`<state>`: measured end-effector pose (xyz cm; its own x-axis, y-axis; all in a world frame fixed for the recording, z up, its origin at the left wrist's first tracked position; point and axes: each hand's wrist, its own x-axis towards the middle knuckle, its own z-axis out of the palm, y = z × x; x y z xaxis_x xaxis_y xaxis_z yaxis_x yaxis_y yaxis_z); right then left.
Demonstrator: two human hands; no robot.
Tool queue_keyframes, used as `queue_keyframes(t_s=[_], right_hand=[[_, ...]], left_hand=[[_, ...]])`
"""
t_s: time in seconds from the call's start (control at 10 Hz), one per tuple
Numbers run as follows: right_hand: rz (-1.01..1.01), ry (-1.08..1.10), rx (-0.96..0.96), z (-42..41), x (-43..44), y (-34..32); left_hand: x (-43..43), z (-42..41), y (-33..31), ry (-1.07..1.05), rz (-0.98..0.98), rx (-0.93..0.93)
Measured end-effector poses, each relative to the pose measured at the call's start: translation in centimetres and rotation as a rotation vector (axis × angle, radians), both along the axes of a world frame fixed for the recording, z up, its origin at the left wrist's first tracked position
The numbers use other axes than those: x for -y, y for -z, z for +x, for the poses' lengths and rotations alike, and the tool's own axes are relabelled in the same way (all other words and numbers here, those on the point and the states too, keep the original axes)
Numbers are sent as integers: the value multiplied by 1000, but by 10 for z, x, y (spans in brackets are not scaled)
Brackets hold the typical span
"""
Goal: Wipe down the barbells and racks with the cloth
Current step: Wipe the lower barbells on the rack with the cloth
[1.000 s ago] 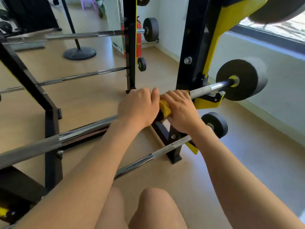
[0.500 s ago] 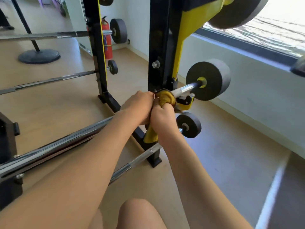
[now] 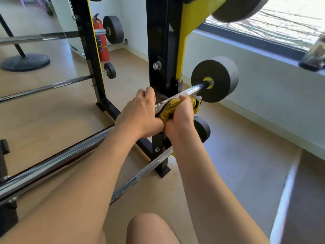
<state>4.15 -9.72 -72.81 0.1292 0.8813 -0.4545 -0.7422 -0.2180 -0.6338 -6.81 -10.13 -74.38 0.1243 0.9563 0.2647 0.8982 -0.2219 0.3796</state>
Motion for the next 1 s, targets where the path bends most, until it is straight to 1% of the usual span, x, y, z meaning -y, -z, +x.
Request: queue_keyframes(t_s=[0.1, 0.2, 0.3, 0.4, 0.5, 0.6, 0.7, 0.8, 0.9, 1.0], right_hand=[[7, -38, 107, 13, 30, 2], [152, 132, 563, 29, 46, -6], [386, 213, 1190, 32, 24, -17], [151, -211, 1924, 31, -22, -9], [14, -624, 2118, 40, -65, -8], [-88, -769, 1967, 59, -93, -20], [-116, -786, 1939, 84, -118, -20], [-101, -687, 1961, 99, -143, -7], [-126, -645, 1991, 97, -154, 2], [-162, -612, 2015, 83, -147, 0]], left_hand=[[-2, -1, -1, -12, 15, 59], [-4, 1, 1, -28, 37, 76], [1, 6, 1, -57, 15, -38], [10, 11, 2, -73, 9, -227], [12, 10, 4, -75, 33, -301], [9, 10, 5, -73, 52, -309], [9, 8, 5, -49, 52, -311], [6, 9, 3, -28, 49, -328], [3, 11, 1, -42, 46, -343], [3, 13, 5, -66, 69, -379]])
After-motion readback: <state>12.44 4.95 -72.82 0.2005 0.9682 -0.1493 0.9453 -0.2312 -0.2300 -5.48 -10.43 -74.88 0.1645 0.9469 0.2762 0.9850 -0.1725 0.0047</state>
